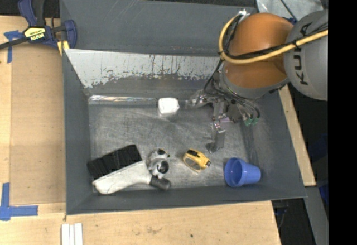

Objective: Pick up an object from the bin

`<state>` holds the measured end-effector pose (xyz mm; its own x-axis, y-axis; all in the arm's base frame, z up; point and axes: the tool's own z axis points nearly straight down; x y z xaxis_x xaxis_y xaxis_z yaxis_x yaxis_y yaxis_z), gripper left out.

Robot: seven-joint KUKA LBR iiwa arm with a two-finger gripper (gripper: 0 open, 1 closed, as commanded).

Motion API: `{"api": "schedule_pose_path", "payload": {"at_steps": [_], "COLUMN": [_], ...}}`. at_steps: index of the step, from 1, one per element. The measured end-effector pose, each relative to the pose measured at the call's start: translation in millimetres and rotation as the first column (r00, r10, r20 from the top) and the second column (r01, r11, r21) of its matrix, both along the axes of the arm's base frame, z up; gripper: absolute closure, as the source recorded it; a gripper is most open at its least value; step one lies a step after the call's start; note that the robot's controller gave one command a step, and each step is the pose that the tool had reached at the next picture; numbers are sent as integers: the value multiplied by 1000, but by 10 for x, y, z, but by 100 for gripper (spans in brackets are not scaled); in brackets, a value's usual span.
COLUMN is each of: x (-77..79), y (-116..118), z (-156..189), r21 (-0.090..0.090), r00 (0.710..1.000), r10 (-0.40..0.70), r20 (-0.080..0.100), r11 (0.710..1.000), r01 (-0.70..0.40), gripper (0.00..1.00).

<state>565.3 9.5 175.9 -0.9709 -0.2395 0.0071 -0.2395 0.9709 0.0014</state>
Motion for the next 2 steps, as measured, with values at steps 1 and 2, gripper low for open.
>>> {"api": "schedule_pose_path", "payload": {"at_steps": [1, 2], "x": [-234, -444], "y": [27, -122], "z": [33, -433], "r21": [1, 0], "r00": [994, 998], "r10": [109, 56], "r20": [15, 14], "r11": [994, 998], "r01": [-109, -56], "gripper": [0, 0]}}
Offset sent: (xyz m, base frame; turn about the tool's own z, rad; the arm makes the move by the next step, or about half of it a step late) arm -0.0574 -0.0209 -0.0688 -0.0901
